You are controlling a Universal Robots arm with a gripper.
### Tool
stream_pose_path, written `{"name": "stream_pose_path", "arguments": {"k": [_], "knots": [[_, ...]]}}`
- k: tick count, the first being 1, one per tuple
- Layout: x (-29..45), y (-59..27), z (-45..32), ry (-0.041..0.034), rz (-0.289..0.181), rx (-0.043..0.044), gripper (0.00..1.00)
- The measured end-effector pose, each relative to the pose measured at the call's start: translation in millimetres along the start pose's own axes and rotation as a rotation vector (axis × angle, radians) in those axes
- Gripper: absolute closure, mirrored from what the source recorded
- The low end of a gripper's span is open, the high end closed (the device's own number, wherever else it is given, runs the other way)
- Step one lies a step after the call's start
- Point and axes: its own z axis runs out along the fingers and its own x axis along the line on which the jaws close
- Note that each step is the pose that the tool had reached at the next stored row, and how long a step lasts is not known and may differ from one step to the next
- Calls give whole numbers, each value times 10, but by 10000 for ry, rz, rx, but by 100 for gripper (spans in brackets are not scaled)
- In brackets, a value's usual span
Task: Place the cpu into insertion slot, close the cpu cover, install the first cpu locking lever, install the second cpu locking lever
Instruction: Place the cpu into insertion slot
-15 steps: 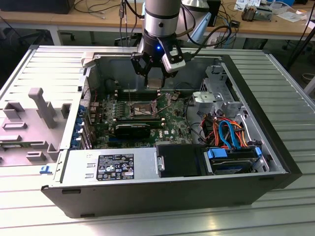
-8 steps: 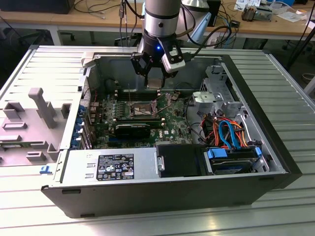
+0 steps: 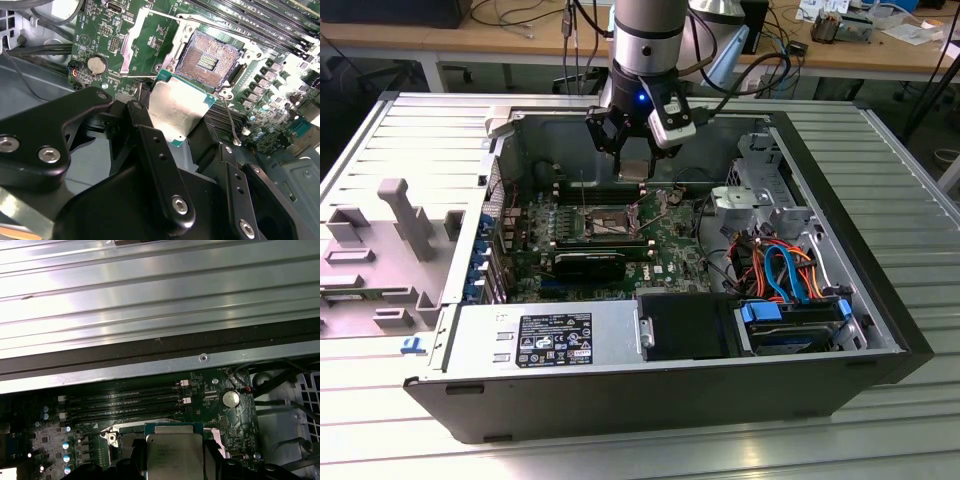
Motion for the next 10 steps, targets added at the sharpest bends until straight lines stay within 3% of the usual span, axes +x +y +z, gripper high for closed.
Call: {"name": "stream_pose_path", "arguments": {"k": [10], "knots": [[0,0,3,-5,59,-1,45]]}}
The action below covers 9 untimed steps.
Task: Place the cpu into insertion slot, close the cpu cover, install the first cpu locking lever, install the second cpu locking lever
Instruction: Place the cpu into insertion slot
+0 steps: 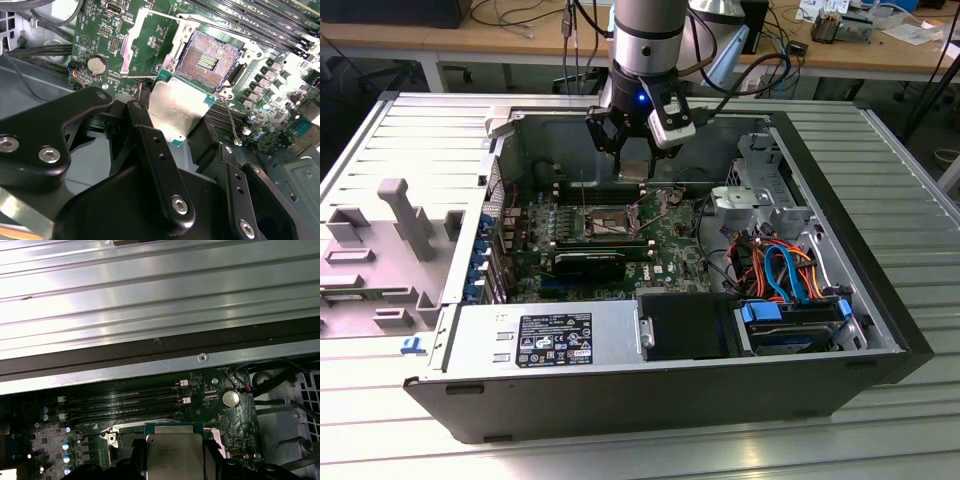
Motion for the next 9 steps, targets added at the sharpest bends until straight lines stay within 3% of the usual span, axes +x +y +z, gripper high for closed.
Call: {"name": "stream_pose_path", "arguments": {"k": [9], "knots": [[0,0,3,-5,60,-1,45]]}}
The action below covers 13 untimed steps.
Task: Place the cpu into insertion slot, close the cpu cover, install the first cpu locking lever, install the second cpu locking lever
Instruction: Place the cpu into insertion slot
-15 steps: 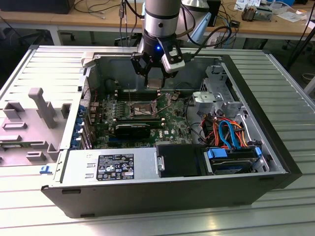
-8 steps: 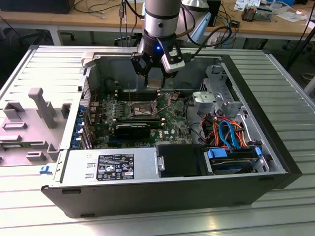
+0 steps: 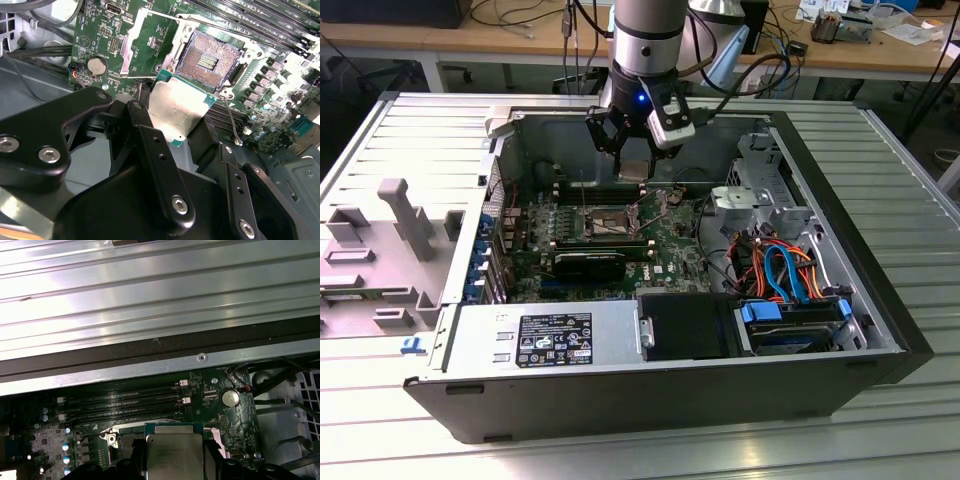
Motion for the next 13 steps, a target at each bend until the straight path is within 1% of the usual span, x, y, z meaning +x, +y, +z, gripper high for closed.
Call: {"name": "stream_pose_path", "arguments": {"k": [13], "knots": [[0,-1,5,-8,92,-2,45]]}}
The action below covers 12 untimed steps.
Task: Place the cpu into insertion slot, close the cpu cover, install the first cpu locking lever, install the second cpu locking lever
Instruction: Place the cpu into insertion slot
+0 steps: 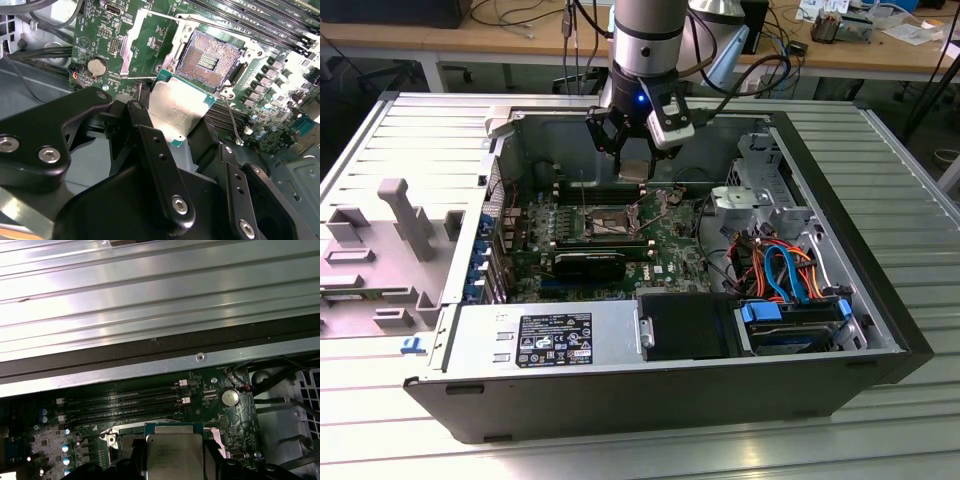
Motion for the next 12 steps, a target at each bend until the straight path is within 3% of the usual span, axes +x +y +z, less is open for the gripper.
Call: {"name": "stream_pose_path", "arguments": {"k": [12], "knots": [[0,0,3,-7,77,-2,45]]}}
